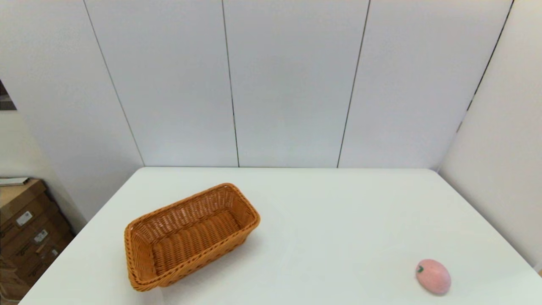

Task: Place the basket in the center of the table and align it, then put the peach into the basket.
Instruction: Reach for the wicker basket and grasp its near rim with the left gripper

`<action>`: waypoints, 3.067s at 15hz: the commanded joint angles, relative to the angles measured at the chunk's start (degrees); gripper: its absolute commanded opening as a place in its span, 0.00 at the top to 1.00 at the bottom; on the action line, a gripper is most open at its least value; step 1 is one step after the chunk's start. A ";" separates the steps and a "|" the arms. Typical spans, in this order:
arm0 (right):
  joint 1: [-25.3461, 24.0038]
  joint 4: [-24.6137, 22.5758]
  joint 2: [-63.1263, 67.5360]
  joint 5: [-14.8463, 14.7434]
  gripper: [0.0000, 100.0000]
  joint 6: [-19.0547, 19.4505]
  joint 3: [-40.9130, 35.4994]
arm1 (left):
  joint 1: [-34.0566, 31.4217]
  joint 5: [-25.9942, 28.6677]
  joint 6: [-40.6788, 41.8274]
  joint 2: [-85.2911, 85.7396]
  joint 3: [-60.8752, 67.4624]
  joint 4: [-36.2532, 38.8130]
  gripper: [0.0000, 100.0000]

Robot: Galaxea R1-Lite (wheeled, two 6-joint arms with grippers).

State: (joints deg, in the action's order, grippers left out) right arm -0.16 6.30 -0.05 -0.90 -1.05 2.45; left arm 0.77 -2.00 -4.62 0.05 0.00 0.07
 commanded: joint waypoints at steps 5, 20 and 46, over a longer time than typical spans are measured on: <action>-0.02 0.03 -0.04 0.02 0.00 -0.01 0.01 | 0.02 -0.02 -0.04 0.04 0.00 0.01 0.00; -0.02 0.03 -0.04 -0.06 0.00 -0.01 0.01 | 0.02 -0.46 -24.74 -50.41 -24.43 -5.52 0.00; -0.02 -0.59 -0.04 -0.24 0.00 -0.01 -0.08 | -0.77 13.86 -41.35 -108.42 -31.29 14.87 1.00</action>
State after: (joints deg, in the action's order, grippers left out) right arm -0.16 5.69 -0.07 -1.16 -1.05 2.36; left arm -0.07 11.72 -45.70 -108.33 -31.17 14.38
